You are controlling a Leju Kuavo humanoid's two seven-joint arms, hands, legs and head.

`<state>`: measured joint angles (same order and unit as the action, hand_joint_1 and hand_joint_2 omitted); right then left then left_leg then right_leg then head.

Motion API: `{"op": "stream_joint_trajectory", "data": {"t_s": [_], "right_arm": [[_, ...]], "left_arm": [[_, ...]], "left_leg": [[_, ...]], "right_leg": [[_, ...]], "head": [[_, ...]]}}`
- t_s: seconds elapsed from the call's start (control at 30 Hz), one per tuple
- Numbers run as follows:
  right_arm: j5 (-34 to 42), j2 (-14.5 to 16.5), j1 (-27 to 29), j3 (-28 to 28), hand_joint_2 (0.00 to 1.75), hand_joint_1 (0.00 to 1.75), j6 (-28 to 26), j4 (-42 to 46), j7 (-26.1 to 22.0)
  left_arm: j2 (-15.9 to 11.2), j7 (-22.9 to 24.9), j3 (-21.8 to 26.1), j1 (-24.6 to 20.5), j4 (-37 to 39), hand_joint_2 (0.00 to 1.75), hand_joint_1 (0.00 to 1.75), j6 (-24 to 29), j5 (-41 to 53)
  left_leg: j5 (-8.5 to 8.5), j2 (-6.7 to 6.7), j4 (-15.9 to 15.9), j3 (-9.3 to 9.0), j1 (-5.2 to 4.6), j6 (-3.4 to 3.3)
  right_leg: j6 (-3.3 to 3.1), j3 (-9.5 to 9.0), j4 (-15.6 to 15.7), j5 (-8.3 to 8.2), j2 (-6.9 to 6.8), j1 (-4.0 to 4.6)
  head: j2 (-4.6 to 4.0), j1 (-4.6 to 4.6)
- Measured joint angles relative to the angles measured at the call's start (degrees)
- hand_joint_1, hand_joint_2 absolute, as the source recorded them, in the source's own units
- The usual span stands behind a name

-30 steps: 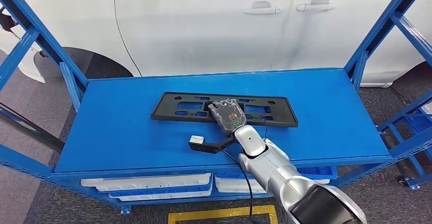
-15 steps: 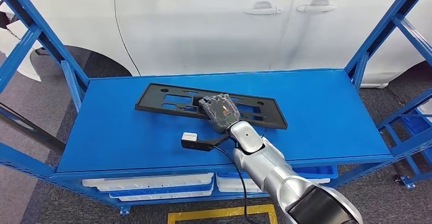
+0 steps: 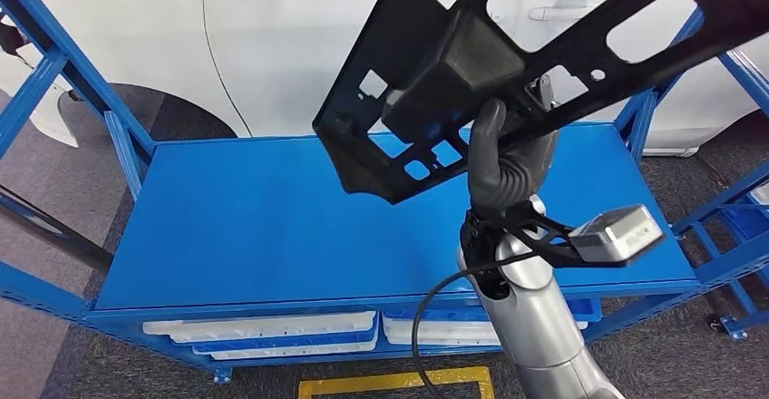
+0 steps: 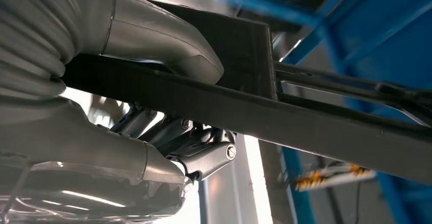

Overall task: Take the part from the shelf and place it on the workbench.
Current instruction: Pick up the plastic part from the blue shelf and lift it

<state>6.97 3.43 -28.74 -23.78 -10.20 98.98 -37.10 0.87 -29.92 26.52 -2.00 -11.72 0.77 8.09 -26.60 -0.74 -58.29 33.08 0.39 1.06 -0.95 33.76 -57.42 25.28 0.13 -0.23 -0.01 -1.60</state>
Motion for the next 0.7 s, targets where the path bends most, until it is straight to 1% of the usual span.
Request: {"op": "stream_joint_trajectory", "data": {"t_s": [0.03, 0.07, 0.1, 0.13, 0.17, 0.2, 0.23, 0.27, 0.3, 0.33, 0.37, 0.43, 0.47, 0.5, 0.53, 0.57, 0.63, 0.67, 0.7], "right_arm": [[0.8, -0.2, 0.6, 0.0, 1.75, 1.75, 2.4, 1.7, -0.1], [1.4, -0.4, 1.2, 0.0, 1.75, 1.75, 4.9, 3.2, -0.4], [1.8, -0.6, 1.7, 0.0, 1.75, 1.75, 7.1, 4.3, -0.9], [2.0, -0.8, 2.3, 0.0, 1.75, 1.75, 8.7, 5.3, -1.4], [1.8, -1.0, 2.8, 0.0, 1.75, 1.75, 9.8, 6.1, -1.9], [1.5, -1.1, 3.3, 0.0, 1.75, 1.75, 10.6, 6.8, -2.1], [1.0, -1.2, 3.8, -0.1, 1.75, 1.75, 11.3, 7.4, -2.2], [0.5, -1.2, 4.1, -0.1, 1.75, 1.75, 12.0, 8.0, -2.2], [0.2, -1.3, 4.4, -0.2, 1.75, 1.75, 12.7, 8.6, -2.2], [-0.1, -1.3, 4.6, -0.3, 1.75, 1.75, 13.5, 8.9, -2.2], [-0.3, -1.3, 4.8, -0.5, 1.75, 1.75, 14.1, 9.2, -2.2], [-0.8, -1.4, 5.4, -0.9, 1.75, 1.75, 15.2, 9.5, -2.2], [-1.1, -1.4, 5.6, -1.2, 1.75, 1.75, 15.4, 9.5, -2.2], [-1.4, -1.4, 5.8, -1.5, 1.75, 1.75, 15.6, 9.5, -2.2], [-1.7, -1.5, 6.0, -1.8, 1.75, 1.75, 15.7, 9.5, -2.2], [-2.0, -1.5, 6.1, -2.1, 1.75, 1.75, 15.7, 9.5, -2.2], [-2.3, -1.7, 6.5, -2.9, 1.75, 1.75, 16.0, 9.3, -2.2], [-2.4, -1.8, 6.6, -3.5, 1.75, 1.75, 16.1, 8.9, -2.1], [-2.4, -1.9, 6.7, -4.3, 1.75, 1.75, 16.2, 8.2, -2.0]], "left_arm": [[0.0, -0.1, 0.3, -0.1, 0.0, 1.75, 0.00, -0.1, -0.1], [0.1, -0.1, 0.5, -0.1, 0.0, 1.75, 0.00, -0.2, -0.1], [0.1, -0.1, 0.7, -0.2, 0.0, 1.75, 0.00, -0.4, 0.0], [0.2, -0.1, 0.9, -0.2, 0.0, 1.75, 0.00, -0.5, 0.1], [0.2, -0.1, 1.0, -0.2, 0.0, 1.75, 0.00, -0.6, 0.2], [0.2, -0.1, 1.0, -0.2, 0.0, 1.75, 0.00, -0.7, 0.3], [0.2, -0.1, 1.1, -0.2, 0.0, 1.75, 0.00, -0.7, 0.4], [0.2, -0.1, 1.1, -0.2, 0.0, 1.75, 0.00, -0.7, 0.6], [0.2, -0.1, 1.1, -0.3, 0.0, 1.75, 0.00, -0.7, 0.7], [0.2, -0.1, 1.2, -0.3, 0.0, 1.75, 0.00, -0.6, 0.8], [0.2, -0.1, 1.3, -0.4, 0.0, 1.75, 0.00, -0.6, 0.9], [0.1, 0.0, 1.5, -0.4, 0.0, 1.75, 0.00, -0.6, 1.0], [0.1, 0.0, 1.7, -0.4, 0.0, 1.75, 0.00, -0.5, 1.0], [0.2, 0.1, 1.9, -0.4, 0.0, 1.75, 0.00, -0.5, 1.0], [0.2, 0.1, 2.0, -0.4, 0.0, 1.75, 0.00, -0.5, 1.0], [0.2, 0.2, 2.1, -0.5, 0.0, 1.75, 0.00, -0.5, 1.0], [0.2, 0.4, 2.3, -0.5, 0.0, 1.75, 0.00, -0.4, 1.0], [0.2, 0.6, 2.4, -0.5, 0.0, 1.75, 0.00, -0.2, 1.0], [0.3, 0.7, 2.5, -0.5, 0.0, 1.75, 0.00, -0.1, 1.0]], "left_leg": [[-1.30, 0.13, -2.0, 0.80, 0.07, 0.29], [-3.11, 0.26, -5.2, 2.22, 0.18, 0.53], [-5.05, 0.35, -9.2, 4.03, 0.26, 0.72], [-6.54, 0.39, -13.0, 5.78, 0.33, 0.86], [-7.07, 0.40, -15.3, 6.88, 0.36, 0.92], [-6.47, 0.40, -15.4, 6.97, 0.36, 0.88], [-4.87, 0.40, -13.2, 5.90, 0.34, 0.74], [-2.66, 0.40, -9.2, 3.90, 0.31, 0.48], [-1.03, 0.39, -4.9, 1.74, 0.23, 0.15], [0.20, 0.36, -1.5, 0.07, 0.08, -0.17], [0.78, 0.32, 0.5, -0.87, -0.08, -0.44], [1.06, 0.25, 1.2, -0.96, -0.32, -0.86], [1.32, 0.27, 1.5, -0.93, -0.19, -1.16], [1.66, 0.35, 1.8, -0.91, -0.06, -1.51], [2.04, 0.46, 2.1, -0.78, 0.08, -1.91], [2.42, 0.56, 2.3, -0.55, 0.20, -2.21], [3.03, 0.68, 2.3, 0.33, 0.13, -2.48], [3.36, 0.70, 2.2, 0.86, 0.10, -2.44], [3.70, 0.71, 2.1, 1.39, 0.11, -2.34]], "right_leg": [[-0.25, -0.11, 0.2, -0.08, -0.01, -0.15], [-0.43, -0.19, 0.3, -0.10, -0.03, -0.21], [-0.55, -0.20, 0.3, -0.06, -0.04, -0.18], [-0.62, -0.21, 0.3, -0.02, -0.05, -0.12], [-0.66, -0.24, 0.2, 0.01, -0.05, -0.05], [-0.68, -0.31, 0.2, 0.05, -0.03, 0.00], [-0.67, -0.43, 0.2, 0.06, 0.00, 0.05], [-0.64, -0.58, 0.2, 0.09, 0.04, 0.10], [-0.54, -0.68, 0.2, 0.10, 0.08, 0.19], [-0.38, -0.68, 0.1, 0.05, 0.13, 0.26], [-0.16, -0.60, 0.1, -0.02, 0.18, 0.30], [0.41, -0.42, 0.1, -0.31, 0.23, 0.27], [0.70, -0.37, 0.2, -0.33, 0.23, 0.31], [1.01, -0.24, -0.2, 0.22, 0.21, 0.29], [1.30, 0.27, -1.6, 1.57, 0.20, 0.25], [1.55, 1.19, -4.1, 3.67, 0.17, 0.15], [1.98, 3.88, -11.7, 8.51, 0.15, -0.16], [2.16, 4.76, -14.7, 9.87, 0.14, -0.30], [2.28, 4.76, -15.9, 10.12, 0.13, -0.43]], "head": [[0.00, -0.06], [-0.01, -0.12], [-0.01, -0.17], [-0.01, -0.16], [-0.01, -0.16], [-0.01, -0.17], [-0.01, -0.17], [-0.01, -0.17], [-0.01, -0.14], [0.00, -0.14], [0.00, -0.12], [0.01, -0.13], [0.01, -0.11], [0.01, -0.11], [0.00, -0.08], [0.00, -0.05], [-0.01, -0.01], [0.00, -0.01], [0.00, -0.01]]}}
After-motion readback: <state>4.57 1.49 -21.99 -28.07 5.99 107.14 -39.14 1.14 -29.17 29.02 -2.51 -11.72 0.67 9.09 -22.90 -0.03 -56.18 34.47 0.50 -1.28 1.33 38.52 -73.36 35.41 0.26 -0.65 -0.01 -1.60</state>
